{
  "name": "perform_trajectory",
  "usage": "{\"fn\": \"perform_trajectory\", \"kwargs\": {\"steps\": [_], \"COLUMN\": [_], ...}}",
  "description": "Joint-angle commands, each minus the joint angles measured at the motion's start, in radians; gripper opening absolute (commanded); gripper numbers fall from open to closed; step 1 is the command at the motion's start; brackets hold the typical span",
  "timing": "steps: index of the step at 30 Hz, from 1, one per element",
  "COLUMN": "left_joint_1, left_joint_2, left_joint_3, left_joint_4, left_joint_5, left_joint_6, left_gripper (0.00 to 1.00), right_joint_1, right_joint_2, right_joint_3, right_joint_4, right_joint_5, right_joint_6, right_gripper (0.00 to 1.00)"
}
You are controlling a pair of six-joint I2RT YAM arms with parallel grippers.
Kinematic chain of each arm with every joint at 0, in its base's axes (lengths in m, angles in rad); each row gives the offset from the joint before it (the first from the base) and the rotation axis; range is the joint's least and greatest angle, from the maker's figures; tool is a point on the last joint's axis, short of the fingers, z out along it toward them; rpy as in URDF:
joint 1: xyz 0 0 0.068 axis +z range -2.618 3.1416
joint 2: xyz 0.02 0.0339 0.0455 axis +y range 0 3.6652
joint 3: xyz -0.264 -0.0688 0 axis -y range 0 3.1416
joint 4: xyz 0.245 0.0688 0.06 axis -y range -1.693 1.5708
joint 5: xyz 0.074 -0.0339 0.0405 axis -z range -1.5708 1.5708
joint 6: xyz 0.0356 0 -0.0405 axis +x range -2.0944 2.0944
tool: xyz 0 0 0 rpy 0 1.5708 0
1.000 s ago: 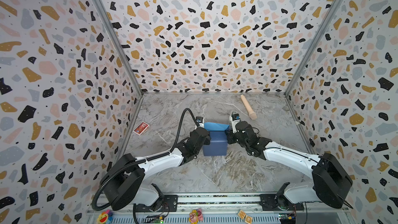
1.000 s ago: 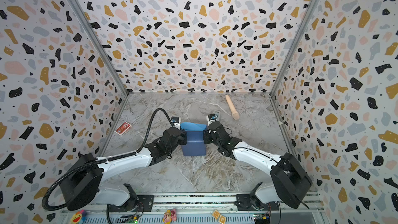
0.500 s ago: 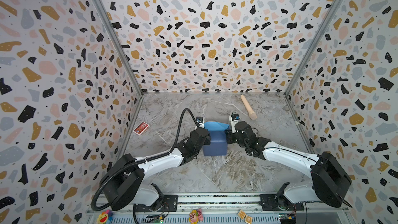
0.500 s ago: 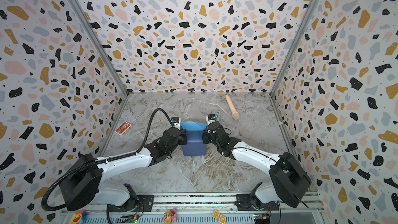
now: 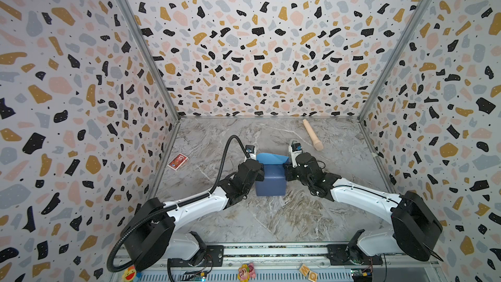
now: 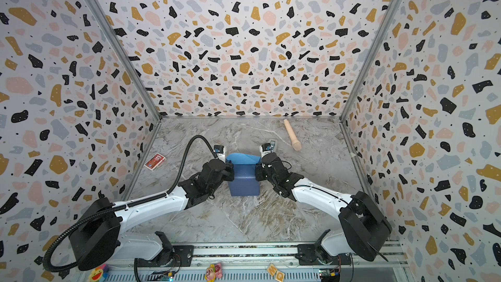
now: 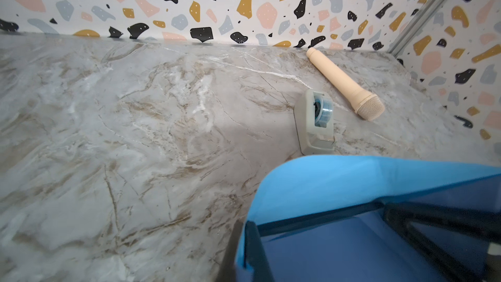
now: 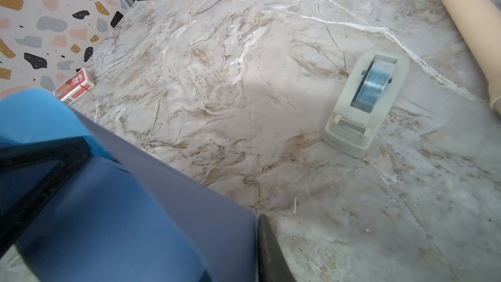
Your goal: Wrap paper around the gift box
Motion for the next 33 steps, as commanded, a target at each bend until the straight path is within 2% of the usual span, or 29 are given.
{"fn": "perform_trajectory", "kwargs": {"steps": [1,5,11,13,17,20,24,27,29,33], "left_joint_1": [-0.005,-0.004,-0.004,-0.004,-0.004,-0.004,-0.004,-0.004,-0.005,-0.005], "left_joint_2": [0.006,0.003,0.004,0.004,0.003,-0.012,-0.041,-0.057,-0.055,-0.028], "left_joint_3": [0.032,0.026,0.023,0.020,0.021,0.026,0.039,0.054,0.062,0.072], "left_joint_4": [0.017,0.019,0.023,0.024,0.025,0.021,0.004,-0.006,-0.005,-0.009], "left_joint_5": [-0.004,-0.004,-0.003,-0.001,0.003,0.001,-0.020,-0.041,-0.043,-0.022], "left_joint_6": [0.010,0.009,0.011,0.011,0.009,0.008,0.013,0.026,0.031,0.035], "left_gripper": [0.00,0.00,0.00,0.00,0.00,0.00,0.22,0.26,0.24,0.01], "right_joint_1": [0.004,0.003,0.000,0.000,0.000,0.000,0.000,0.000,0.000,0.000], "right_joint_2": [-0.024,-0.042,-0.050,-0.050,-0.039,-0.032,-0.037,-0.040,-0.040,-0.042], "right_joint_3": [0.033,0.068,0.086,0.088,0.087,0.080,0.067,0.065,0.065,0.069], "right_joint_4": [-0.047,-0.069,-0.080,-0.080,-0.078,-0.075,-0.068,-0.069,-0.067,-0.068], "right_joint_5": [0.004,0.014,0.019,0.017,0.013,0.009,0.007,0.007,0.005,0.003], "right_joint_6": [-0.012,-0.022,-0.028,-0.029,-0.031,-0.031,-0.028,-0.027,-0.026,-0.027], "right_gripper": [0.23,0.31,0.31,0.28,0.14,0.10,0.08,0.08,0.08,0.10]}}
